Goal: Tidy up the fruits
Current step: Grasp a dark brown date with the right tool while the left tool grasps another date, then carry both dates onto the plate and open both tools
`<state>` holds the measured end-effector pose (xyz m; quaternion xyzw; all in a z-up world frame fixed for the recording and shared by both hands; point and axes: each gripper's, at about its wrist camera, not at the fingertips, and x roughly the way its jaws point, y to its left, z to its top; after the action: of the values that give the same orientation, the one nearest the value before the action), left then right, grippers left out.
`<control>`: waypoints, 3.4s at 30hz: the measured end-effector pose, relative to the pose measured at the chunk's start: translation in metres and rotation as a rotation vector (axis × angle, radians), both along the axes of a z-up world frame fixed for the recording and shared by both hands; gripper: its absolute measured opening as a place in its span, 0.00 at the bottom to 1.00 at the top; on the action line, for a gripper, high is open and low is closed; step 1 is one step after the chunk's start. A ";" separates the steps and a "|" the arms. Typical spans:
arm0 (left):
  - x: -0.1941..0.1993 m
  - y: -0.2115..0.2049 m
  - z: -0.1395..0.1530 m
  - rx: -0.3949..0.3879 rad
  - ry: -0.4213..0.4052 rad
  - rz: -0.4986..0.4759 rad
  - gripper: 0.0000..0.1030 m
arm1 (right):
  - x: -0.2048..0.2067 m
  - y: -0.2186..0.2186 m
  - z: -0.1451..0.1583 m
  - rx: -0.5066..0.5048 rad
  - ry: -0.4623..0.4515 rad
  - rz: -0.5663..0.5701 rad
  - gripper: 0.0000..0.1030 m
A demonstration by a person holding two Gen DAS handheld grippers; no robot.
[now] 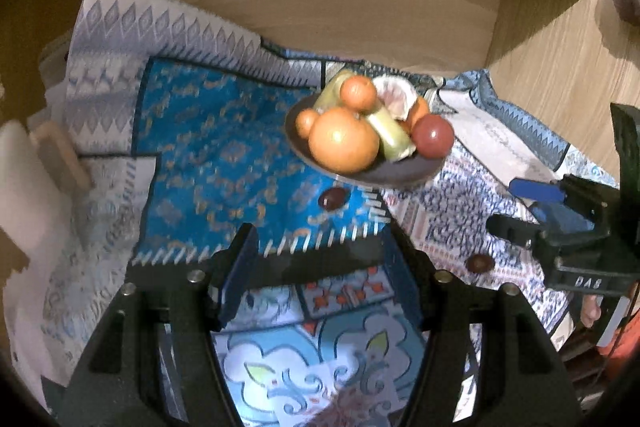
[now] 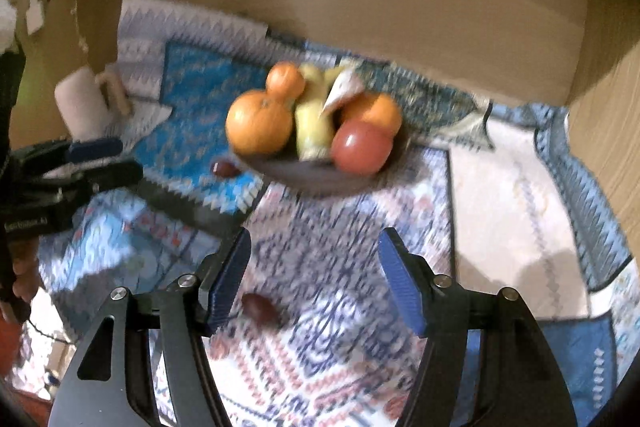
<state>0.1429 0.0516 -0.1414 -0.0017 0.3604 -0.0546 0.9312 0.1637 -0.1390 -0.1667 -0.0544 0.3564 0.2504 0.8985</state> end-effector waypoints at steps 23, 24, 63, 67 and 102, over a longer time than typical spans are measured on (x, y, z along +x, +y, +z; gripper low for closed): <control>0.014 0.001 -0.023 -0.038 0.075 -0.017 0.61 | -0.010 0.017 -0.018 0.000 0.054 0.069 0.18; 0.018 0.000 -0.020 -0.030 0.069 -0.024 0.61 | -0.008 0.015 -0.016 0.007 0.052 0.062 0.18; 0.072 -0.026 -0.009 0.053 0.061 -0.107 0.21 | 0.058 0.014 0.011 0.021 0.002 0.069 0.18; 0.070 -0.035 -0.001 0.048 0.037 -0.128 0.21 | 0.065 0.018 0.009 0.027 0.012 0.084 0.19; 0.101 -0.055 -0.028 -0.024 0.118 -0.158 0.27 | 0.093 0.031 -0.011 0.026 0.100 0.124 0.22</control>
<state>0.2440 -0.0035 -0.1692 0.0125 0.4128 -0.1321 0.9011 0.2565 -0.1084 -0.1773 -0.0522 0.3934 0.3126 0.8630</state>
